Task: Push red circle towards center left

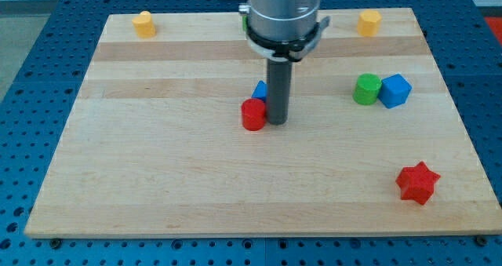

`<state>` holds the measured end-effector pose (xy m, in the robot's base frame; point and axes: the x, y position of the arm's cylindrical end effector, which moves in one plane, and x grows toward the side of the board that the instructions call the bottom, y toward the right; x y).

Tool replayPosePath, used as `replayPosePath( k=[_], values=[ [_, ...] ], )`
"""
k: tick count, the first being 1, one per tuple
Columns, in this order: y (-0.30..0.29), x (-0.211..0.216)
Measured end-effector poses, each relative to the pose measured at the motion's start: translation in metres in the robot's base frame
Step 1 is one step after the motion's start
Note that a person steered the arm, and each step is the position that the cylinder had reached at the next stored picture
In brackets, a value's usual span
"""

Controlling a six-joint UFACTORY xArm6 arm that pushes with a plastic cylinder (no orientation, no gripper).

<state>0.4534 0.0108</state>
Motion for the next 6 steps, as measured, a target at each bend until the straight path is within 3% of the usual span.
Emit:
replayPosePath(
  k=[6],
  values=[
    [-0.134,0.0]
  ],
)
